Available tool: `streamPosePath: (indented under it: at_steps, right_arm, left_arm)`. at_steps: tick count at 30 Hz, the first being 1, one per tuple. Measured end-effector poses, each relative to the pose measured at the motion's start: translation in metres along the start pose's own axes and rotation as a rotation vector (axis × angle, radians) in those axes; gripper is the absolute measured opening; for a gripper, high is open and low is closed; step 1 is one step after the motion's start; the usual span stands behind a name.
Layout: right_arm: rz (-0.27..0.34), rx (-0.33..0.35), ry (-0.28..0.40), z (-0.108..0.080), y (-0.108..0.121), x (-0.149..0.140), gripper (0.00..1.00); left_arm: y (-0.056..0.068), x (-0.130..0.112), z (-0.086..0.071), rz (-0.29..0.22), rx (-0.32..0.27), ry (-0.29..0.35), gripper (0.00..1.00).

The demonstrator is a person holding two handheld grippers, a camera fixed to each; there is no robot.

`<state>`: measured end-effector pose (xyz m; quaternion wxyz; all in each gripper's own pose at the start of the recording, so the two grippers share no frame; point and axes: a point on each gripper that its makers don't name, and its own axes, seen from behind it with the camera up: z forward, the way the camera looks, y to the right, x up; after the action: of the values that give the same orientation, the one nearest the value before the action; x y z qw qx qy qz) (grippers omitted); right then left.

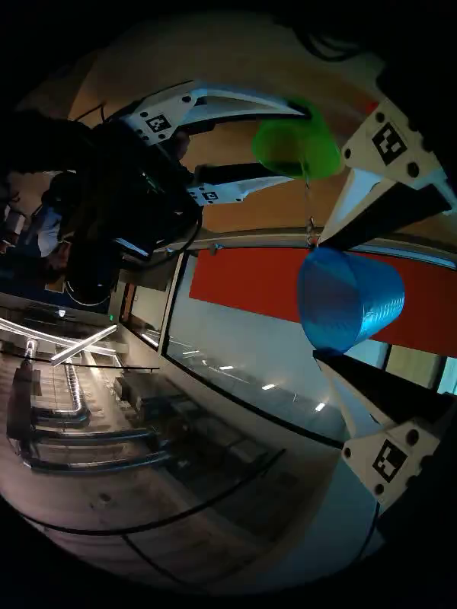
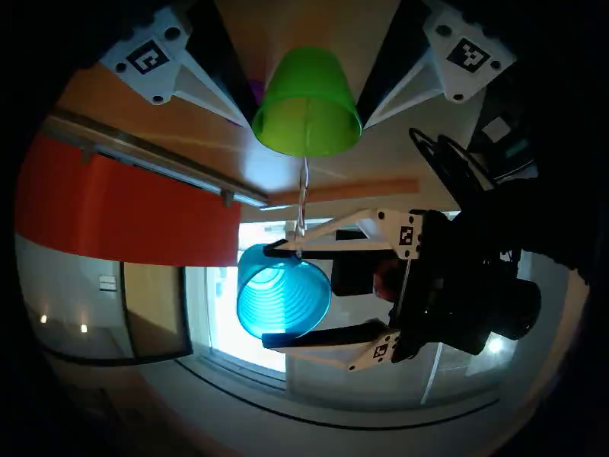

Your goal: Pour water

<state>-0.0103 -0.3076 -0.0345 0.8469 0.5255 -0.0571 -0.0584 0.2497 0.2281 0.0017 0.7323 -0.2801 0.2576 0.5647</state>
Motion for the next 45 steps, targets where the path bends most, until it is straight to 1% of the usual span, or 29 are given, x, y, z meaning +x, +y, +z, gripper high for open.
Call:
streamPosePath:
  at_steps: [18,27,36,45]
  right_arm:
    - [-0.012,0.0,-0.001,-0.001,-0.001,0.001,0.91]
    - [-0.015,-0.001,0.002,-0.001,0.0,0.003,0.91]
    - [-0.017,-0.003,0.003,-0.001,0.001,0.003,0.91]
    - [-0.021,-0.005,0.003,-0.002,0.002,0.004,0.91]
  left_arm:
    - [0.004,0.005,-0.004,0.021,0.002,0.004,0.9]
    - [0.002,0.008,-0.004,0.037,0.009,0.006,0.9]
    - [-0.002,0.01,-0.004,0.07,0.008,0.006,0.9]
    - [-0.006,0.011,-0.004,0.091,0.011,0.007,0.9]
